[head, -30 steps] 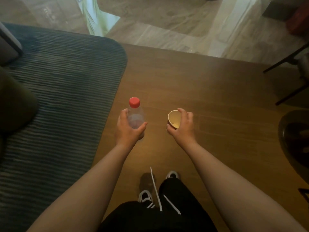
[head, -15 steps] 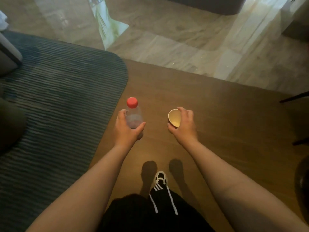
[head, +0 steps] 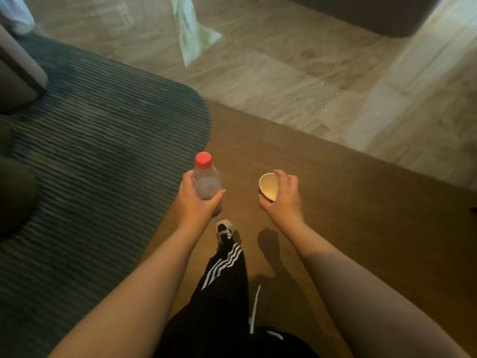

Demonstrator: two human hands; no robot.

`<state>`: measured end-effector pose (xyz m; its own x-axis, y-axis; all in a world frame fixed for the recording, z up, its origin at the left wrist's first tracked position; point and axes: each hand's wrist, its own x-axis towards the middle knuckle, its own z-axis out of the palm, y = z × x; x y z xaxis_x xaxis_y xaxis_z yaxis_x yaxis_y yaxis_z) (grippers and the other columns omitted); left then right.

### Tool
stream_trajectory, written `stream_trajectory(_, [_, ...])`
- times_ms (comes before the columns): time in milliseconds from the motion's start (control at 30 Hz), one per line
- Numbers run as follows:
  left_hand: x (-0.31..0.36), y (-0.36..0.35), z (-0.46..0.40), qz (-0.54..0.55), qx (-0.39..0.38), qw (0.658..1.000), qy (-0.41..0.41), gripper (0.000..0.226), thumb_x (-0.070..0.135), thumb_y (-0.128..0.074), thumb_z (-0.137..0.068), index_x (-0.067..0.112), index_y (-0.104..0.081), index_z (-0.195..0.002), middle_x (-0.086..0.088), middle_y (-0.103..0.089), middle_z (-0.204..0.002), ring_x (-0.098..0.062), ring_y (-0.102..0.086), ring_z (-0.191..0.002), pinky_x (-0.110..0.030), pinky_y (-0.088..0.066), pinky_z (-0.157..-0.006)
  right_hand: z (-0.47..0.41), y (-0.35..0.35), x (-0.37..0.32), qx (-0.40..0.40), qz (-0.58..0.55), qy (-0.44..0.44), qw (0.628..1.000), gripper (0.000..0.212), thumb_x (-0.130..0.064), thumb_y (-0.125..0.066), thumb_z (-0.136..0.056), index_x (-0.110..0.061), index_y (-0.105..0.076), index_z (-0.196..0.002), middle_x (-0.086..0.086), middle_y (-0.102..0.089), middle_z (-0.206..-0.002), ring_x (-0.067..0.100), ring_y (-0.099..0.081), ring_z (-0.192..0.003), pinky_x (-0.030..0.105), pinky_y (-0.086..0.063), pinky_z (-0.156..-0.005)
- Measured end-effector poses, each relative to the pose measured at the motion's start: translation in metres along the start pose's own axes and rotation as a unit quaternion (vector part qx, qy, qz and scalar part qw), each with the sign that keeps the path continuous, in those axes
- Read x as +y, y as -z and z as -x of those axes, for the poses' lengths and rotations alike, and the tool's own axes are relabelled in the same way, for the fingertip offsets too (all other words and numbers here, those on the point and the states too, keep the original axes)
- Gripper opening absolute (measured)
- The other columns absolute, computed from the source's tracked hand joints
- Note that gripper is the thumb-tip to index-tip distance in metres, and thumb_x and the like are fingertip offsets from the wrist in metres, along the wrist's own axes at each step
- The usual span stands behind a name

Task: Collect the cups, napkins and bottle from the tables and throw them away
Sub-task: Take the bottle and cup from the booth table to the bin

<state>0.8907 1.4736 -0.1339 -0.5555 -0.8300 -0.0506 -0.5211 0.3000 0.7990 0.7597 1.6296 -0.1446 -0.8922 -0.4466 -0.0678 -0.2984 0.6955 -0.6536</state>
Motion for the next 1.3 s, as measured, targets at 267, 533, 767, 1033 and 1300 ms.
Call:
stream_trajectory(267, [0.032, -0.026, -0.177, 0.017, 0.03, 0.999, 0.024, 0.069, 0.043, -0.079, -0.069, 0.028, -0.04, -0.123, 0.003, -0.051, -0.122, -0.019, -0.052, -0.11, -0.04, -0.05, -0.087, -0.187, -0.027, -0.046, -0.042, 0.035, 0.059, 0.997, 0.073, -0.032, -0.074, -0.075, -0.025, -0.035, -0.136, 0.002, -0.037, -0.127, 0.023, -0.05, -0.11, 0.034, -0.043, -0.093])
stream_trajectory(533, [0.074, -0.038, -0.33, -0.001, 0.056, 0.998, 0.025, 0.07, 0.043, -0.079, -0.07, 0.023, -0.041, -0.126, -0.001, -0.052, -0.124, -0.021, -0.052, -0.112, -0.046, -0.048, -0.089, -0.349, -0.04, -0.111, -0.058, 0.035, 0.083, 0.994, 0.073, -0.031, -0.074, -0.074, -0.022, -0.037, -0.136, 0.005, -0.038, -0.126, 0.027, -0.051, -0.109, 0.038, -0.044, -0.092])
stream_trajectory(767, [0.091, -0.078, -0.458, 0.012, 0.074, 0.995, 0.059, 0.067, 0.048, -0.077, -0.069, 0.03, -0.04, -0.121, 0.004, -0.052, -0.12, -0.019, -0.053, -0.107, -0.046, -0.05, -0.085, -0.501, -0.057, -0.135, -0.06, 0.024, 0.135, 0.989, 0.072, -0.026, -0.076, -0.074, -0.016, -0.039, -0.136, 0.01, -0.042, -0.127, 0.027, -0.051, -0.106, 0.034, -0.043, -0.089])
stream_trajectory(1033, [0.143, -0.146, -0.643, 0.025, 0.128, 0.987, 0.095, 0.066, 0.056, -0.075, -0.067, 0.036, -0.037, -0.118, 0.01, -0.051, -0.117, -0.012, -0.051, -0.103, -0.032, -0.043, -0.077, -0.726, -0.079, -0.163, -0.129, 0.017, 0.166, 0.978, 0.074, -0.028, -0.074, -0.076, -0.019, -0.036, -0.139, 0.01, -0.039, -0.133, 0.029, -0.047, -0.117, 0.038, -0.041, -0.098])
stream_trajectory(1300, [0.18, -0.147, -0.781, 0.019, 0.213, 0.968, 0.13, 0.067, 0.046, -0.078, -0.07, 0.03, -0.039, -0.122, 0.004, -0.052, -0.124, -0.018, -0.051, -0.112, -0.031, -0.042, -0.083, -0.887, -0.104, -0.219, -0.177, 0.007, 0.195, 0.965, 0.073, -0.036, -0.074, -0.075, -0.028, -0.034, -0.136, 0.004, -0.037, -0.133, 0.026, -0.051, -0.112, 0.041, -0.048, -0.095])
